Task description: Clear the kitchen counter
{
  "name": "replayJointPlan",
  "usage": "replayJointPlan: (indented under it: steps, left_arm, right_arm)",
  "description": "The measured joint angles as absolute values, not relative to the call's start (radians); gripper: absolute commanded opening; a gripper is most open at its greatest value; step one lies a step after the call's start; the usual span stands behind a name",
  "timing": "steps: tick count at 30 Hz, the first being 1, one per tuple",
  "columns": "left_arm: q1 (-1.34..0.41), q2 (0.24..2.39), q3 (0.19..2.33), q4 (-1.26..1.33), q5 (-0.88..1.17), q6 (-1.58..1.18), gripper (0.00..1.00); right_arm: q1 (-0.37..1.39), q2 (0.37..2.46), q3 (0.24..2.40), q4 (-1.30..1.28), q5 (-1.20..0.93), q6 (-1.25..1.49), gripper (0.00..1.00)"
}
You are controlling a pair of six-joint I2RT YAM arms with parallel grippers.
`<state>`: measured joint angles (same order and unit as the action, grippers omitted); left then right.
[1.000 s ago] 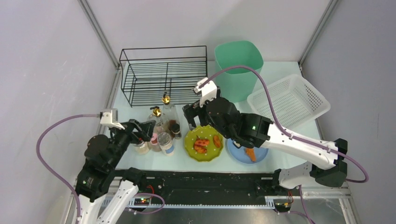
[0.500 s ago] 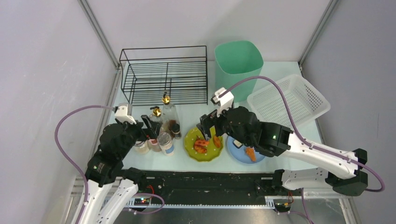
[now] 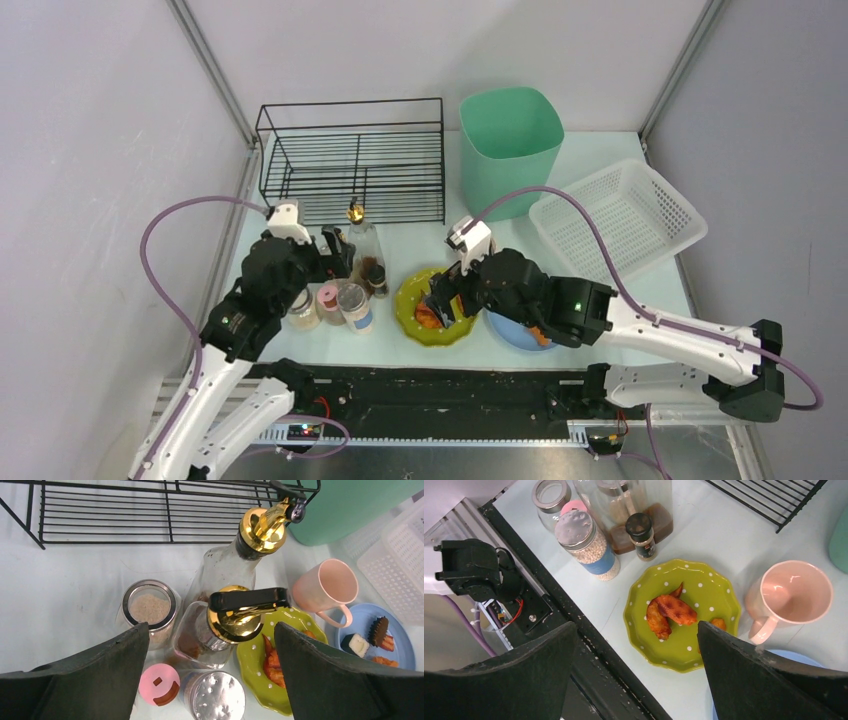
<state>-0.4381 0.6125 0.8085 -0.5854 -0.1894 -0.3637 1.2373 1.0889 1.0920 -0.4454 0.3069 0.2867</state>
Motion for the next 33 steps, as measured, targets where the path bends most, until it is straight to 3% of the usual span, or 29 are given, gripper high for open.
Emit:
replayJointPlan:
  steps: [9, 16, 33]
  left_arm:
    - [-0.556, 0.614, 0.803, -0.485, -0.349, -0.365, 1.0]
    - [-0.627, 0.632, 0.773, -0.416, -0.474, -0.364, 0.88]
    - [-0.681, 0.699, 0.716, -0.339, -0.625, -0.357, 0.76]
  right_arm:
    - [1.243, 1.03, 1.027, -0.427, 0.286, 0.308, 0.93]
    - [1.243, 1.008, 1.011, -0.421, 0.277, 0.319, 0.92]
    - [1.249, 0.974, 0.981, -0.421, 0.271, 0.34, 0.92]
